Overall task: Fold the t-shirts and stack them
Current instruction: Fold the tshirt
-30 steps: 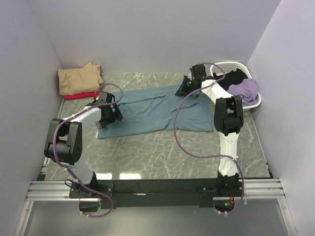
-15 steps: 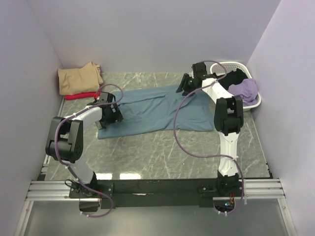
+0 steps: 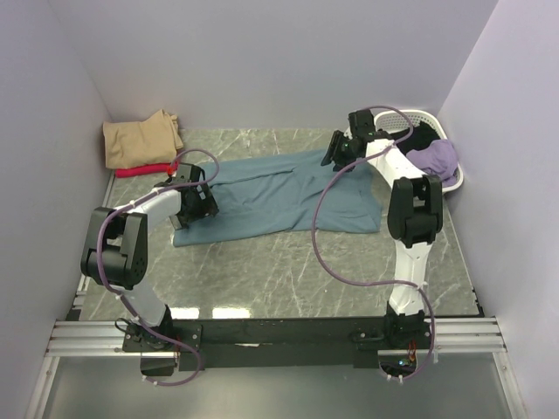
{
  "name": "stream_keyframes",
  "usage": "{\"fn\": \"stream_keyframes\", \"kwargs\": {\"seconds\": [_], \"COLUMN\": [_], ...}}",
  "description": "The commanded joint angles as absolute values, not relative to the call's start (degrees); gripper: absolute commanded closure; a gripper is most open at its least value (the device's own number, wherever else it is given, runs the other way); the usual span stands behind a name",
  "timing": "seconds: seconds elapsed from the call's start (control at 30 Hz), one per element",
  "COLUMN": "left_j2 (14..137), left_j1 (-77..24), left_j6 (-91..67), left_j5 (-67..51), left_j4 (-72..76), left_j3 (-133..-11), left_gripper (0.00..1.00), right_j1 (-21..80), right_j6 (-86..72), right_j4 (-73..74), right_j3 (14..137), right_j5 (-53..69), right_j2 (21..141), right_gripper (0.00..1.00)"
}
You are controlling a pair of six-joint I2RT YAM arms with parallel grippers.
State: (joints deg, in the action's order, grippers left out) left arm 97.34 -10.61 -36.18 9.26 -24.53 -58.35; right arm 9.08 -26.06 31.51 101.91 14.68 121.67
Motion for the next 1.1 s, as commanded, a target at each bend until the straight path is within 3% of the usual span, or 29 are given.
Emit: {"fn": "stream_keyframes", "kwargs": {"seconds": [0.0, 0.4, 1.07], "left_j2": [96.68, 97.47, 98.53], "left_j1": [-10.99, -11.07, -11.07], "left_j6": [-35.24, -35.33, -34.98], "left_j5": [8.61, 8.35, 8.61], "left_j4": [-23.9, -23.64, -23.99], "left_j3": [-59.85, -59.85, -60.21], "left_gripper": [0.01, 0.01, 0.01], "right_j1": [10.98, 15.29, 17.84], "right_j6": [-25.58, -25.4, -23.99], "right_j4": [31.38, 35.06, 40.25], "right_j3": [104.5, 113.72, 115.57], "right_j5": [15.29, 13.46, 2.99], "right_j2": [122.95, 130.25, 133.06], "right_gripper": [0.45, 0.45, 0.46]}}
